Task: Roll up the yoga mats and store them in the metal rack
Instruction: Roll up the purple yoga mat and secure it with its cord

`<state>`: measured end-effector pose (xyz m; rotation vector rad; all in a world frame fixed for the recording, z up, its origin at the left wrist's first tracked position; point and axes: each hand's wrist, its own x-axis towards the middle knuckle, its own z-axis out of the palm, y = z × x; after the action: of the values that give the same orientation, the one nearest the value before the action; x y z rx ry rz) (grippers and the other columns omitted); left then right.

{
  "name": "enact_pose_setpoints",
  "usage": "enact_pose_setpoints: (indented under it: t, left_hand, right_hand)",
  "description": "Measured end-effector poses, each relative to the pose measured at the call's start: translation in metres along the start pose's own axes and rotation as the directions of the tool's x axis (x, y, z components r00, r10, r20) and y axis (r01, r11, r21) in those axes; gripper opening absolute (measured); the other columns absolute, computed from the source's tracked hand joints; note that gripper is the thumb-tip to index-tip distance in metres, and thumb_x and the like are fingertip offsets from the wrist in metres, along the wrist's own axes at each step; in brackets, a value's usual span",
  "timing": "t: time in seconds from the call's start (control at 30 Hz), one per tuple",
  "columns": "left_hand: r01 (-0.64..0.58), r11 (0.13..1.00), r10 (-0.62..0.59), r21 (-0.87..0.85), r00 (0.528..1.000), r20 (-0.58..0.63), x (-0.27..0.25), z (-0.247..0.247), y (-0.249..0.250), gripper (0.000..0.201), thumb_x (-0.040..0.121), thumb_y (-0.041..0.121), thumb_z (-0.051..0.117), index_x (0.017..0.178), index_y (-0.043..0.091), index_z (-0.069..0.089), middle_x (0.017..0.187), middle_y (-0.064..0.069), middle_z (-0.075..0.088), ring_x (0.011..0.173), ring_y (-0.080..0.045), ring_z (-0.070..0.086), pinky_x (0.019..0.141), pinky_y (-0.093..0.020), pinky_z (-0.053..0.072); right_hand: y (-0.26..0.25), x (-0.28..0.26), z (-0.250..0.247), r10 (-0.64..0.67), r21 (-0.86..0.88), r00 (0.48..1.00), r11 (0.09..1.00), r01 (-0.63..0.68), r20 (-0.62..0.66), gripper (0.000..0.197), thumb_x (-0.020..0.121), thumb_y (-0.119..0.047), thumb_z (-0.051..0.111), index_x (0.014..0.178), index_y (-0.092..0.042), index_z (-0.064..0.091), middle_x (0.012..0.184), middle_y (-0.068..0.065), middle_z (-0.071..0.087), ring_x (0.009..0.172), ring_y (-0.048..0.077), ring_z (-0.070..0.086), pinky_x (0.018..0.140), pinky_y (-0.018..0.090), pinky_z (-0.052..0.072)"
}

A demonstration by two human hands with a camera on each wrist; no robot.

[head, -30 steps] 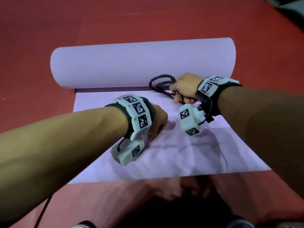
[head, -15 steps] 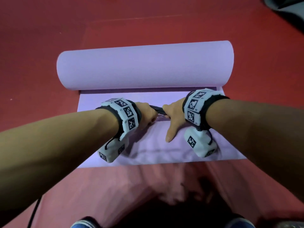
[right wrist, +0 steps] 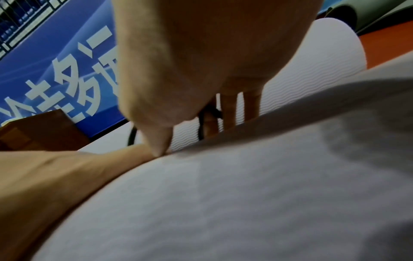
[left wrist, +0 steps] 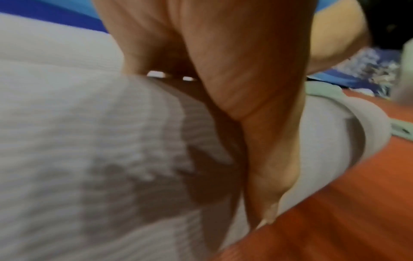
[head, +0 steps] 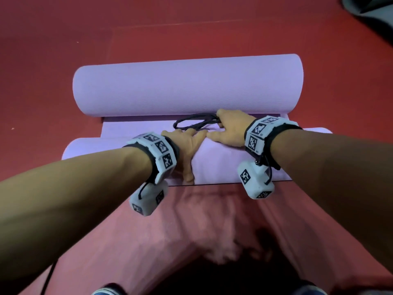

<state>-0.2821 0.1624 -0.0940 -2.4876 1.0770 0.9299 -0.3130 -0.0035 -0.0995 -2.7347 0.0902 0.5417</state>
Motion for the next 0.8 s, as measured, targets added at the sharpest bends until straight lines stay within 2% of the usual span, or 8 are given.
enact_pose_setpoints:
  t: [0.13,0.2,0.27,0.4,0.47,0.57,0.7,0.8]
  left_hand:
    - [-0.047,0.977,0.056,-0.206,0.998,0.036,0.008,-0.019,-0.007,0.119,0.048,0.04,0.095,0.144,0.03,0.025,0.129,0.01,0.051,0.114,-0.017,0.053,0.096,-0.033,0.044]
    - [-0.066,0.947,0.096,-0.314,0.992,0.081,0.007,-0.016,-0.009,0.115,0.049,0.032,0.096,0.143,0.028,0.03,0.128,0.008,0.053,0.115,-0.016,0.052,0.101,-0.035,0.045]
    - [-0.06,0.887,0.181,-0.458,0.958,0.225,0.002,0.001,-0.007,0.094,0.046,0.025,0.097,0.127,0.026,0.049,0.117,0.005,0.065,0.11,-0.02,0.06,0.097,-0.042,0.052]
    - [0.011,0.808,0.276,-0.589,0.876,0.395,0.0,0.024,-0.008,0.088,0.049,0.022,0.097,0.126,0.034,0.055,0.119,0.011,0.067,0.114,-0.016,0.062,0.098,-0.044,0.052]
    - [-0.047,0.826,0.283,-0.562,0.897,0.341,0.003,0.014,-0.016,0.085,0.054,0.025,0.096,0.129,0.031,0.057,0.128,0.014,0.063,0.124,-0.012,0.056,0.107,-0.037,0.045]
    - [-0.083,0.864,0.208,-0.497,0.957,0.201,0.005,-0.006,-0.03,0.103,0.065,0.024,0.092,0.15,0.028,0.033,0.151,0.02,0.03,0.142,-0.004,0.026,0.114,-0.024,0.024]
    - [-0.003,0.95,-0.003,-0.313,1.0,-0.018,-0.001,-0.017,-0.044,0.096,0.079,0.033,0.08,0.154,0.029,0.021,0.163,-0.003,0.016,0.149,-0.025,0.016,0.116,-0.04,0.022]
    - [0.108,0.977,-0.13,-0.183,0.985,-0.112,-0.008,-0.014,-0.05,0.07,0.089,0.049,0.062,0.15,0.037,0.029,0.165,-0.003,0.0,0.151,-0.032,-0.003,0.113,-0.059,0.019]
  right_hand:
    - [-0.005,-0.002,-0.008,0.02,0.195,0.997,0.981,-0.004,-0.079,0.051,0.086,-0.05,0.065,0.108,-0.01,0.044,0.096,0.005,0.053,0.086,0.026,0.051,0.07,0.03,0.036]
    - [-0.005,0.004,-0.016,0.084,0.211,0.976,0.977,-0.041,-0.2,0.034,0.096,-0.046,0.049,0.095,-0.013,0.049,0.091,0.01,0.061,0.086,0.029,0.055,0.073,0.032,0.041]
    - [-0.006,0.008,-0.026,0.148,0.294,0.948,0.954,-0.062,-0.283,0.044,0.101,-0.044,0.036,0.088,-0.007,0.059,0.087,0.016,0.069,0.086,0.033,0.063,0.081,0.035,0.048]
    - [-0.005,0.009,-0.034,0.208,0.506,0.964,0.857,-0.098,-0.167,0.046,0.103,-0.043,0.031,0.089,-0.009,0.059,0.069,0.012,0.068,0.049,0.022,0.055,0.059,0.029,0.043]
    - [-0.006,0.008,-0.029,0.187,0.466,0.979,0.876,-0.128,-0.084,0.041,0.102,-0.043,0.032,0.09,-0.012,0.056,0.069,0.01,0.068,0.047,0.022,0.054,0.057,0.028,0.042]
    - [-0.004,0.012,-0.029,0.162,0.374,0.968,0.924,-0.082,-0.19,0.04,0.104,-0.041,0.031,0.094,-0.011,0.056,0.085,0.009,0.065,0.076,0.029,0.06,0.071,0.031,0.041]
    - [-0.009,0.014,-0.042,0.157,0.474,0.929,0.88,0.022,-0.336,0.036,0.104,-0.04,0.034,0.084,-0.019,0.054,0.092,0.007,0.057,0.084,0.025,0.053,0.074,0.03,0.039]
    - [-0.016,0.007,-0.032,0.103,0.497,0.99,0.867,-0.043,-0.095,0.036,0.098,-0.045,0.043,0.09,-0.014,0.059,0.09,0.012,0.067,0.079,0.034,0.066,0.071,0.041,0.053]
